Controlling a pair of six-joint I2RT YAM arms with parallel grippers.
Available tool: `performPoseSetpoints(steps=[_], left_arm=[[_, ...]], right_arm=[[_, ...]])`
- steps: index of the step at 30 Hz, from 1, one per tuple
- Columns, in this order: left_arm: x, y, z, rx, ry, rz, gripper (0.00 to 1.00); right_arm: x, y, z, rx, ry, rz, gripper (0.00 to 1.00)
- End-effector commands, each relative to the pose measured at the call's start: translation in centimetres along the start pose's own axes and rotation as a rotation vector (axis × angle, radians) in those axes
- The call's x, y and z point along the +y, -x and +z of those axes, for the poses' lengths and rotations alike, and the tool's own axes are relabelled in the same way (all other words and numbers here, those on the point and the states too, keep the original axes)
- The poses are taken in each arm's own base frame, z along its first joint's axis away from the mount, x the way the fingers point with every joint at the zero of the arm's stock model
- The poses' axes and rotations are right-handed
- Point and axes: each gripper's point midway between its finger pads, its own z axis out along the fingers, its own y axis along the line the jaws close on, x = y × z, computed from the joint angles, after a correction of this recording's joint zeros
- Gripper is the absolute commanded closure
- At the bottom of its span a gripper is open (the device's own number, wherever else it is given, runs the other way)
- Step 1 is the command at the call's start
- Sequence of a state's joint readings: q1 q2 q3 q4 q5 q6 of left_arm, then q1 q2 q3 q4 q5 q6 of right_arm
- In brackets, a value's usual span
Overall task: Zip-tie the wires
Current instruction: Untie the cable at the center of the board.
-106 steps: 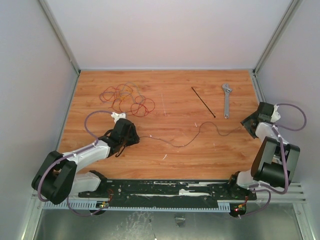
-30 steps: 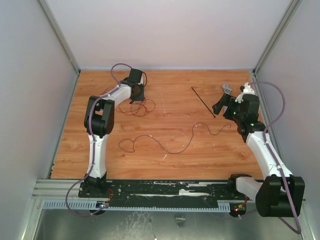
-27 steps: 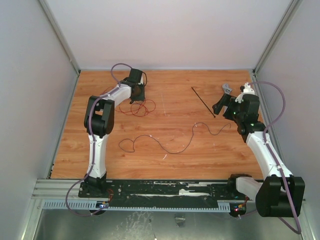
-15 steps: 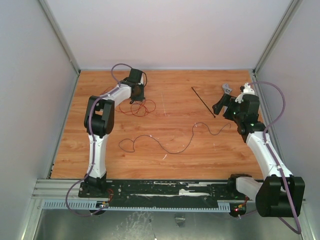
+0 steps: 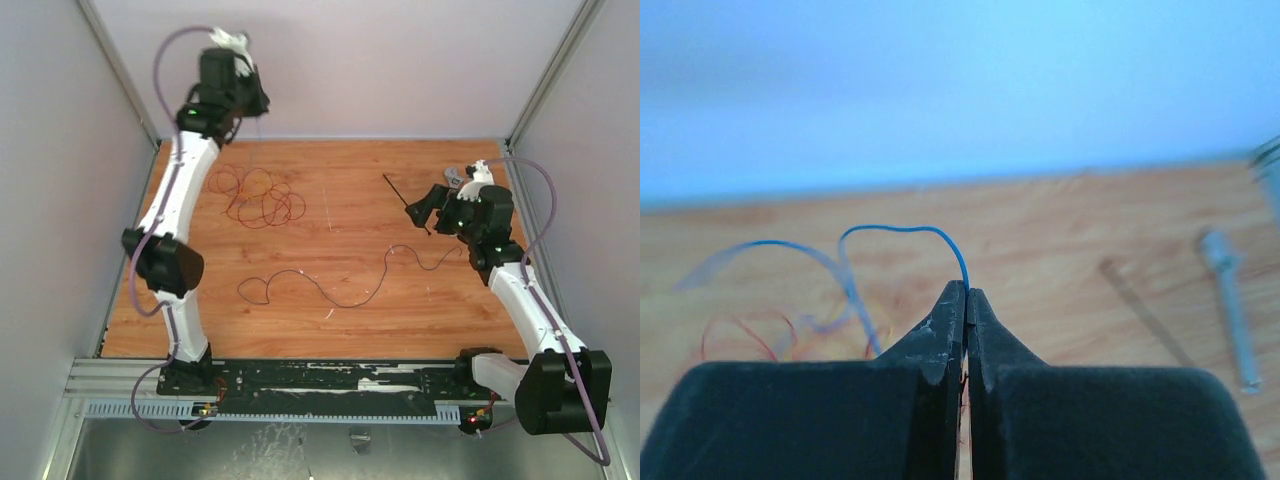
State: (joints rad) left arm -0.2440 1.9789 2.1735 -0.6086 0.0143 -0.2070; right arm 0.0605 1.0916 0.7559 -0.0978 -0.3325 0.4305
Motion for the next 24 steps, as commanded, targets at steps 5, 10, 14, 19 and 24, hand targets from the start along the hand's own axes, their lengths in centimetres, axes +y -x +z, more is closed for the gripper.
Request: performPoseSetpoints(steps=[5, 10, 14, 19, 24], left_arm=[[-8.1, 11.1, -12.2, -0.294, -0.452, -0.039, 1.00], [-10.9, 13.8, -17.0, -0.353, -0.655, -0.104, 1.00], [-12.6, 14.7, -19.6, -0.357, -0.779, -0.133, 1.00], [-13.4, 15.0, -21.5, -0.347, -0.851, -0.155, 1.00], [-14.3, 14.9, -23.5, -0.330, -0.934, -0.175, 1.00]], right_arm=[[8.8, 2.8, 0.9, -0.092, 0.364, -0.079, 0.01], [13.8, 5.6, 0.6, -0.200, 0.517, -0.176, 0.01], [17.6, 7.0, 0.9, -0.299, 0.618, -0.294, 0.01], [19.6, 6.7, 5.0, -0.357, 0.562, -0.407, 0.01], [18.5, 6.8, 9.9, -0.367, 0.457, -0.350, 0.01]])
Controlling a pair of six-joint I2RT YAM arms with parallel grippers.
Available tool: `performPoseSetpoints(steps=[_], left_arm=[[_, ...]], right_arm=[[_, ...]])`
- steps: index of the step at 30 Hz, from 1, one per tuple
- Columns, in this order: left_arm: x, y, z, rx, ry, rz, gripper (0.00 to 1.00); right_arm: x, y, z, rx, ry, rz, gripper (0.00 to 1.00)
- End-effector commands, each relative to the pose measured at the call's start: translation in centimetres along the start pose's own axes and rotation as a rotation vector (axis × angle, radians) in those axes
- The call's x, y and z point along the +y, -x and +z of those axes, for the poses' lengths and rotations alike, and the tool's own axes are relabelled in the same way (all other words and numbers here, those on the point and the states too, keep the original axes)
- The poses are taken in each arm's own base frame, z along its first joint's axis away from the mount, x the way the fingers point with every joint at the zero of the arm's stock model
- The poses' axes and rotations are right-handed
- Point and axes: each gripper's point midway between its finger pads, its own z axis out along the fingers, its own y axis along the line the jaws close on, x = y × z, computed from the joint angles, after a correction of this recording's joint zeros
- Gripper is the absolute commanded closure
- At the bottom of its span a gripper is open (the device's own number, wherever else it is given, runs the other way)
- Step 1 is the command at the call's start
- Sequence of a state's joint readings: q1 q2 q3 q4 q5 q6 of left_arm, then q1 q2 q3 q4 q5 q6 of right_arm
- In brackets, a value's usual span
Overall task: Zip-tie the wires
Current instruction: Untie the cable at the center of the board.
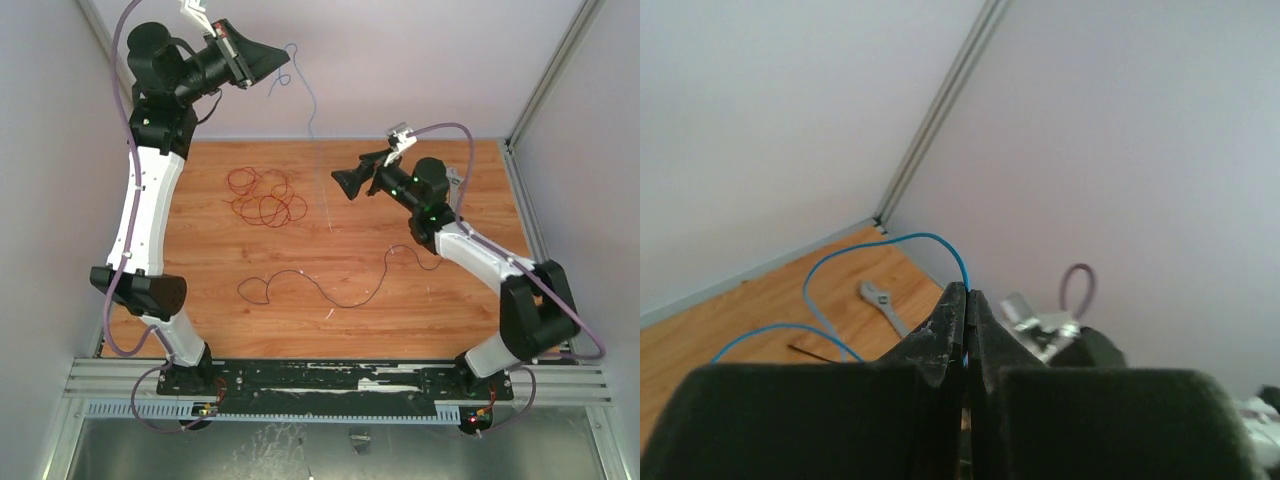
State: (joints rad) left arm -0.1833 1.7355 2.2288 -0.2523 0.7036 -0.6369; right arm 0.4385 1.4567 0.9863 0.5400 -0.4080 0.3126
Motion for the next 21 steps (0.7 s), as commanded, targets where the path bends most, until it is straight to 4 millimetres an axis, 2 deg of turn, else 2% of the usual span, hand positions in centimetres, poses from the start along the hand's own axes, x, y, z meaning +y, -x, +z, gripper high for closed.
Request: performPoseSetpoints(steps=[1, 4, 6, 9, 12, 17, 21], left_arm=[[-4.5, 1.1, -1.5, -0.002, -0.160, -0.023, 1.00], [-5.5, 1.0, -2.0, -0.002, -0.195, -0.048, 1.00], [-6.0, 1.3, -2.2, -0.008, -0.201, -0.042, 1.00], [-6.5, 1.4, -2.6, -0.009, -0.206, -0.039, 1.00], [-6.8, 1.4, -2.8, -0.008, -0.210, -0.040, 1.00], [-7.6, 1.7, -3.3, -0.015, -0.219, -0.035, 1.00], [-9.2, 2.1, -4.0, -0.025, -0.265, -0.043, 1.00]], right_arm=[[-3.4, 0.0, 3.0, -0.058, -0.129, -0.035, 0.01], [-2.8, -2.0, 5.1, -0.024, -0.085, 0.013, 0.01], [-1.5, -2.9, 6.1, -0.012, -0.039, 0.011, 0.01], [0.7, -3.5, 6.6, -0.030, 0.019, -0.039, 0.01], [1.9, -3.7, 6.7, -0.052, 0.074, -0.047, 0.01], [1.4, -3.6, 7.3, -0.062, 0.058, -0.054, 0.01], [-0.5, -2.7, 7.6, -0.098, -0.039, -0.092, 0.01]])
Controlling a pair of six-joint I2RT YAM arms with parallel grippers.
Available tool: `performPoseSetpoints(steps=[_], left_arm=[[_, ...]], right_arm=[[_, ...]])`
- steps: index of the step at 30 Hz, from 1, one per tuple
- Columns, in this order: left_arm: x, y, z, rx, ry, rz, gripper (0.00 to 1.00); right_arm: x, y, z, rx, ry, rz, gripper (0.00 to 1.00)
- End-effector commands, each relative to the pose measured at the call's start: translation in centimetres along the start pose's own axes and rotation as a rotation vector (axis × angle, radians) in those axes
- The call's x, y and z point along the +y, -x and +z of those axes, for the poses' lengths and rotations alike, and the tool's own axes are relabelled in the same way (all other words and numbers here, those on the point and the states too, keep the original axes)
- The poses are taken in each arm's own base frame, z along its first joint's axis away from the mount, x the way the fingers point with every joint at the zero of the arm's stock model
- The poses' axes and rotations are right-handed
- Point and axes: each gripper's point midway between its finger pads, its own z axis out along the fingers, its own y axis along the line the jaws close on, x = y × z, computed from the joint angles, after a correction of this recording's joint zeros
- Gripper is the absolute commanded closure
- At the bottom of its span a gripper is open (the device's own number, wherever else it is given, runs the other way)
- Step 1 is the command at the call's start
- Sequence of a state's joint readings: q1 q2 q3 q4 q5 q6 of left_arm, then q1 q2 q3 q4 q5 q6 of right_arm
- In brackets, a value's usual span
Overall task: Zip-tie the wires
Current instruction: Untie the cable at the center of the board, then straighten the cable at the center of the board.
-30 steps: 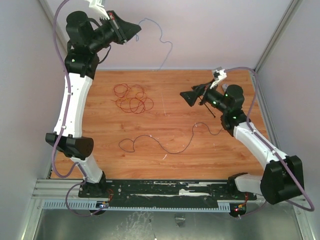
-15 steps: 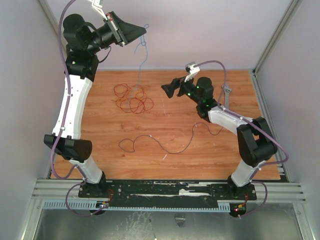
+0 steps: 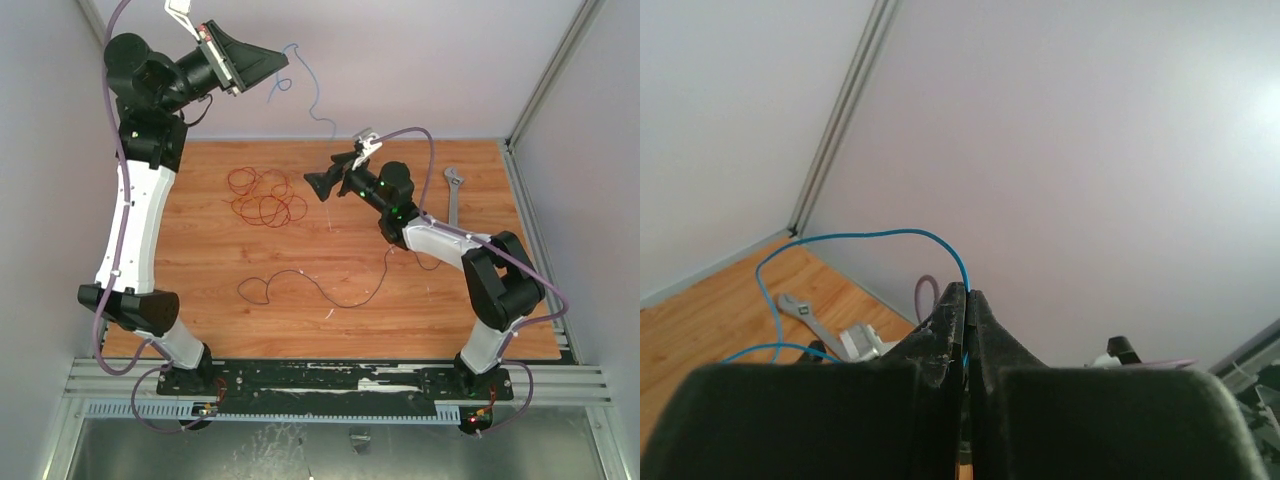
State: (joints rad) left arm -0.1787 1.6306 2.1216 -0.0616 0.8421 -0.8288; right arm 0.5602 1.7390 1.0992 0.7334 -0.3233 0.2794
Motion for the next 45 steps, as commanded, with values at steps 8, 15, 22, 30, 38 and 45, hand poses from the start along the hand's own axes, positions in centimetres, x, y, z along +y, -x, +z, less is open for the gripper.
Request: performPoseSetpoints(steps=[8, 15, 22, 30, 38, 45], left_arm=[[-6.6, 1.2, -2.0, -0.024, -0.176, 0.002, 1.00], [-7.8, 1.3, -2.6, -0.030, -0.185, 0.019, 1.00], [-7.1, 1.1, -2.3, -0.025, -0.178, 0.009, 1.00], [-5.0, 0.4, -1.6, -0.011, -0.154, -0.017, 1.00], [-3.9, 0.0, -1.2, -0.005, -0.144, -0.033, 1.00], [-4.3, 0.2, -1.3, -0.008, -0.148, -0.028, 1.00]], right_arm=[[-5.5, 3.7, 1.7, -0.161, -0.261, -0.085, 0.01], [-5.9, 3.4, 1.3, -0.156, -0.283, -0.091, 0.01], [-2.2, 2.7, 0.2, -0.092, -0.108, -0.076, 0.02], [1.7, 0.3, -2.3, 0.026, 0.072, -0.063, 0.01], [3.6, -1.2, -5.1, 0.086, 0.134, -0.040, 0.01], [4.8, -0.3, -5.4, 0.062, 0.190, -0.046, 0.01]])
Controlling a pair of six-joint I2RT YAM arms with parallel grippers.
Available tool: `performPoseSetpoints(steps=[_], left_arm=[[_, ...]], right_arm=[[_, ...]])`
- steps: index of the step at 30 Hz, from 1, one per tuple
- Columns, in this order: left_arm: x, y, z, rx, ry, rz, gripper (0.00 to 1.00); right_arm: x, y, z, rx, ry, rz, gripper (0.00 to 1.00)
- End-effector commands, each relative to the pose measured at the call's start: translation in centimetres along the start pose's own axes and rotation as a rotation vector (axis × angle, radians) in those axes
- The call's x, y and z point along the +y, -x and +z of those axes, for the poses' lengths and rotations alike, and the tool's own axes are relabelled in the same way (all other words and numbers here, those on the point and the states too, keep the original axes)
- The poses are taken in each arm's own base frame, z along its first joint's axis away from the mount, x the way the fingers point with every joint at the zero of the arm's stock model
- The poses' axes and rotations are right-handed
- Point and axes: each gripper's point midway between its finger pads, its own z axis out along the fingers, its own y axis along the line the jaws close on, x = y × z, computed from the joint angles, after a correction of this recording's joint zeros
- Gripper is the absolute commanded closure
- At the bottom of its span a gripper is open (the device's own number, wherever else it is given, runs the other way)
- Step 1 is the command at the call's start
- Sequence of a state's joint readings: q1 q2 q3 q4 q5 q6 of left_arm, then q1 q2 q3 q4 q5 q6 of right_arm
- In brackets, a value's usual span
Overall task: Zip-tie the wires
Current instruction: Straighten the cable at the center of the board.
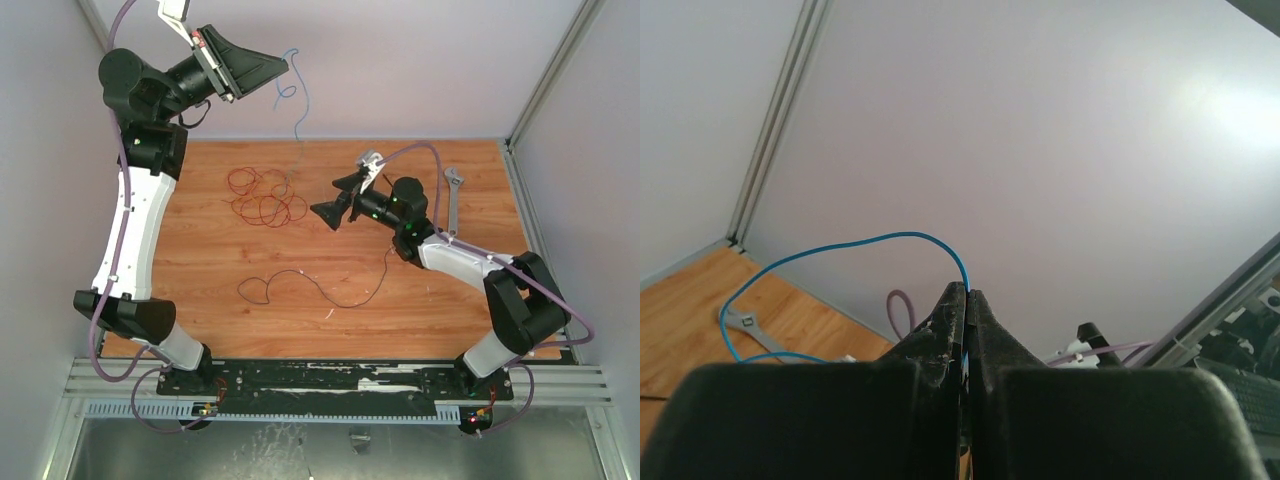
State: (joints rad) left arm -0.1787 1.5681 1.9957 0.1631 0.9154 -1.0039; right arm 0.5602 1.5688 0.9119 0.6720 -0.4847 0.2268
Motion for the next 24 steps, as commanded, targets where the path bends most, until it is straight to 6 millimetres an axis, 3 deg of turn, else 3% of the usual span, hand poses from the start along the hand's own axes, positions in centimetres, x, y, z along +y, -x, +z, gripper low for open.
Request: performPoseSetpoints(steps=[1, 17, 24], left_arm=[[-1.2, 0.4, -0.3, -0.003, -0.023, 0.023, 1.00], [-3.9, 0.9, -0.9, -0.020, -0.074, 0.018, 1.00], [-4.7, 0.7, -1.2, -0.026, -0.104, 0.015, 1.00]], right_arm=[[0.9, 2.2, -0.4, -0.055, 0.033, -0.034, 0.01], [-5.6, 6.7, -1.1, -0.206, -0.244, 0.004, 0.01], [-2.0, 7.3, -0.1, -0.204, -0.021, -0.004, 0.01]])
